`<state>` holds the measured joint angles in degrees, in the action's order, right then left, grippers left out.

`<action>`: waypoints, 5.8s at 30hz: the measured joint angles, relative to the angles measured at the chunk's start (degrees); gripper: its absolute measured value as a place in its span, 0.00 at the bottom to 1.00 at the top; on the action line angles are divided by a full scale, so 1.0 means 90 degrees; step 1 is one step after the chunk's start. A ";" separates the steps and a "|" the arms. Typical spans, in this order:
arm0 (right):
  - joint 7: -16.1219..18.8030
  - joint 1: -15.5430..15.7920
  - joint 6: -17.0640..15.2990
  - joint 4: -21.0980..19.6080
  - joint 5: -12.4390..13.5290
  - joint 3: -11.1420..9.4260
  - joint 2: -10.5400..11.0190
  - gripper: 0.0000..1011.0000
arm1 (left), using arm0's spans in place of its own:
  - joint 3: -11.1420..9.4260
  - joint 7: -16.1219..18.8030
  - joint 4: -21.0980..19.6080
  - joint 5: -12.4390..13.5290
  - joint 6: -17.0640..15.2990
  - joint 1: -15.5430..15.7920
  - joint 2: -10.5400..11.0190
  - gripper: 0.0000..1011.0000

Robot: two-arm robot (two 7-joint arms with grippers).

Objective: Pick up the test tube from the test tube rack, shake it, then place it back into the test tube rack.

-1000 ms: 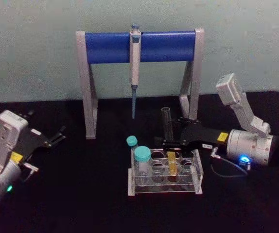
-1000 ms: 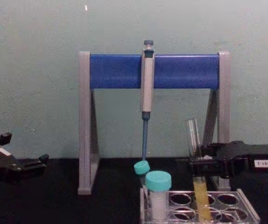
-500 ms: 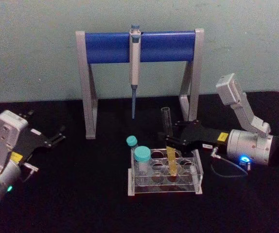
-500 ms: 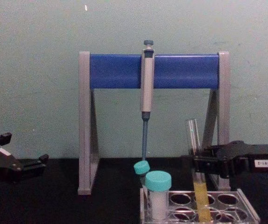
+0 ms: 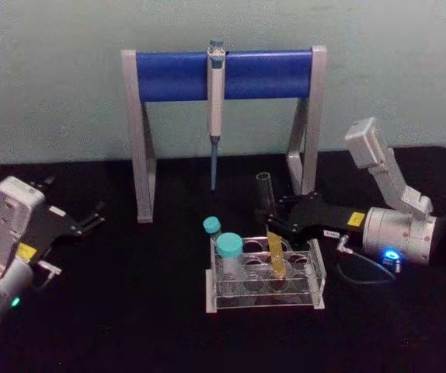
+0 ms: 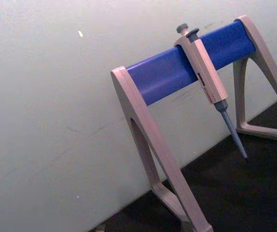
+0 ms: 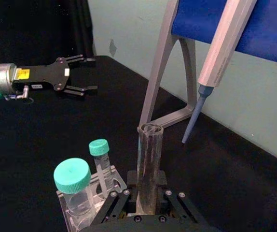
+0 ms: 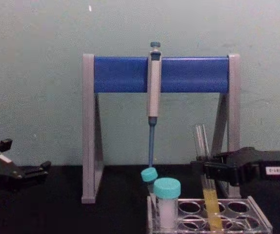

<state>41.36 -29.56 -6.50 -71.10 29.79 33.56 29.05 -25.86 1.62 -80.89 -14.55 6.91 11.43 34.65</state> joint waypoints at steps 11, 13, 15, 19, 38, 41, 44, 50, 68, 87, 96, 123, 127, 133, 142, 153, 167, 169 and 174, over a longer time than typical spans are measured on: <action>-0.0007 0.0073 0.0279 -0.0050 -0.0028 -0.0014 0.0009 0.23 | 0.0000 0.0000 -0.0001 0.0000 0.0000 0.0000 0.0000 1.00; -0.0007 0.0102 0.0387 -0.0072 -0.0033 -0.0032 0.0010 0.23 | 0.0000 0.0000 -0.0001 0.0000 0.0000 0.0000 0.0000 1.00; -0.0006 0.0150 0.0518 -0.0100 -0.0037 -0.0061 0.0012 0.23 | 0.0000 0.0000 -0.0001 0.0000 0.0000 0.0000 0.0000 1.00; -0.0029 0.0279 0.0706 -0.0174 -0.0016 -0.0152 0.0026 0.23 | 0.0000 0.0000 -0.0001 0.0000 0.0000 0.0000 0.0000 1.00; -0.0121 0.0705 0.1381 -0.0622 0.0256 -0.0671 0.0027 0.23 | 0.0000 0.0000 0.0000 0.0000 0.0000 0.0000 0.0000 1.00; -0.0100 0.0689 0.1444 -0.0664 0.0291 -0.0720 -0.0004 0.23 | 0.0000 0.0000 0.0000 0.0000 0.0000 0.0000 0.0000 1.00; -0.0085 0.0643 0.1491 -0.0677 0.0313 -0.0749 -0.0044 0.23 | 0.0000 0.0000 -0.0001 0.0000 0.0000 0.0000 0.0000 1.00; -0.0103 0.0491 0.1558 -0.0558 0.0330 -0.0782 -0.0200 0.23 | 0.0000 0.0000 -0.0001 0.0000 0.0000 0.0000 0.0000 1.00; -0.0288 0.0380 0.1583 -0.0418 0.0197 -0.0822 -0.0267 0.23 | 0.0000 0.0000 -0.0001 0.0000 0.0000 0.0000 0.0000 1.00; -0.0353 0.1227 0.0916 -0.1609 0.0443 -0.1059 0.0367 0.23 | 0.0000 0.0000 -0.0001 0.0000 0.0000 0.0000 0.0000 1.00; -0.0067 0.0720 0.1148 -0.1029 0.0545 -0.0731 -0.0037 0.23 | 0.0000 0.0000 -0.0001 0.0000 0.0000 0.0000 0.0000 1.00; -0.0576 0.0488 0.1318 -0.0602 0.0122 -0.0874 -0.0312 0.23 | 0.0000 0.0000 0.0000 0.0000 0.0000 0.0000 0.0000 1.00; -0.0617 0.0528 0.1308 -0.0661 0.0090 -0.0910 -0.0288 0.23 | 0.0000 0.0000 -0.0001 0.0000 0.0000 0.0000 0.0000 1.00; -0.0767 0.0722 0.1229 -0.0917 0.0054 -0.1025 -0.0149 0.23 | 0.0000 0.0000 -0.0001 0.0000 0.0000 0.0000 0.0000 1.00; -0.1000 0.1331 0.0939 -0.1683 0.0095 -0.1263 0.0238 0.23 | 0.0000 0.0000 -0.0001 0.0000 0.0000 0.0000 0.0000 1.00; -0.0569 0.1365 0.0837 -0.1856 0.0329 -0.1010 0.0206 0.23 | 0.0000 0.0000 -0.0001 0.0000 0.0000 0.0000 0.0000 1.00; -0.0397 0.0460 0.1098 -0.0722 0.0249 -0.0700 -0.0286 0.23 | 0.0000 0.0000 -0.0001 0.0000 0.0000 0.0000 0.0000 1.00; -0.0445 0.0434 0.1107 -0.0668 0.0235 -0.0730 -0.0285 0.23 | 0.0000 0.0000 -0.0001 0.0000 0.0000 0.0000 0.0000 1.00; -0.0546 0.0470 0.1111 -0.0665 0.0222 -0.0814 -0.0229 0.23 | 0.0000 0.0000 0.0000 0.0000 0.0000 0.0000 0.0000 1.00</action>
<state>36.44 -25.33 3.50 -77.09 31.79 26.23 26.99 -25.86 1.62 -80.90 -14.55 6.91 11.43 34.65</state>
